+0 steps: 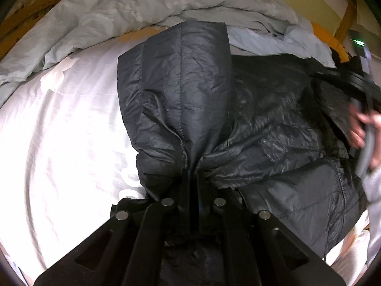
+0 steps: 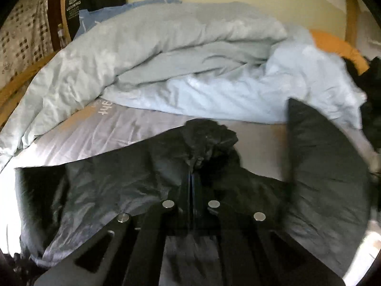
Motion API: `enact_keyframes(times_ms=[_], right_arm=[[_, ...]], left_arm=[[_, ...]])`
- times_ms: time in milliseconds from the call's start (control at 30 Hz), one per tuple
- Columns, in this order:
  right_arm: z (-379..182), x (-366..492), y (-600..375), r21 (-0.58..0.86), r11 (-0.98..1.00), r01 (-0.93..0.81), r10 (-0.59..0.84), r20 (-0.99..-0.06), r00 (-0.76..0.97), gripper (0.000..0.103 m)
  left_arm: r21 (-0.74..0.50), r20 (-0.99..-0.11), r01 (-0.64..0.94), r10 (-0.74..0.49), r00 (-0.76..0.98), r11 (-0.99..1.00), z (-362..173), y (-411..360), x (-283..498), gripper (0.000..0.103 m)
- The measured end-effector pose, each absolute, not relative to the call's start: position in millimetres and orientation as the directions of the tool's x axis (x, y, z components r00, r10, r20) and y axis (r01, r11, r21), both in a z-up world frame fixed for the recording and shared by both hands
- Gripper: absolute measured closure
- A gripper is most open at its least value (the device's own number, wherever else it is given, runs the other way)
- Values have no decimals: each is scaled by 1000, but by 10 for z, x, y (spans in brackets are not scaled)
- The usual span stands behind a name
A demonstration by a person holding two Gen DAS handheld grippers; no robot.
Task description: Fold large clothes
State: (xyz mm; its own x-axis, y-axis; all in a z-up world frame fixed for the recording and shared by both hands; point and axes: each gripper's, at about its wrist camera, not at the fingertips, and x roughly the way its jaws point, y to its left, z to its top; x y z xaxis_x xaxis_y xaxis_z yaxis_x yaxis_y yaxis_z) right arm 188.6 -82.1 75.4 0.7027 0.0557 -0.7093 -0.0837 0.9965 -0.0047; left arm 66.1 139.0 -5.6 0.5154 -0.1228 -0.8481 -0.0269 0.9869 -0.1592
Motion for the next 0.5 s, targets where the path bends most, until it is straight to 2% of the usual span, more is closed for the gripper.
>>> enact_keyframes(times_ms=[33, 133, 200, 300, 400, 500], right_arm=[[817, 1807, -824, -14, 996, -89, 53, -708, 705, 102], [1082, 1355, -870, -105, 986, -126, 26, -658, 753, 102], [1126, 1156, -942, -155, 981, -115, -16, -656, 754, 102], [1015, 947, -1158, -175, 981, -88, -67, -724, 687, 102], [833, 757, -1455, -126, 991, -53, -62, -760, 647, 102], [644, 611, -1704, -85, 996, -33, -47, -788, 614, 102]], left_arm=[[-163, -845, -23, -128, 519, 986, -50, 1391, 656, 97], [-227, -826, -8, -188, 531, 974, -1, 1409, 629, 85], [-230, -812, 1, -193, 551, 973, 79, 1412, 568, 72], [-177, -771, 2, -139, 622, 984, 275, 1412, 439, 52], [-195, -716, 9, -149, 682, 981, 420, 1484, 383, 44], [-219, -704, -13, -149, 694, 976, 401, 1543, 424, 43]])
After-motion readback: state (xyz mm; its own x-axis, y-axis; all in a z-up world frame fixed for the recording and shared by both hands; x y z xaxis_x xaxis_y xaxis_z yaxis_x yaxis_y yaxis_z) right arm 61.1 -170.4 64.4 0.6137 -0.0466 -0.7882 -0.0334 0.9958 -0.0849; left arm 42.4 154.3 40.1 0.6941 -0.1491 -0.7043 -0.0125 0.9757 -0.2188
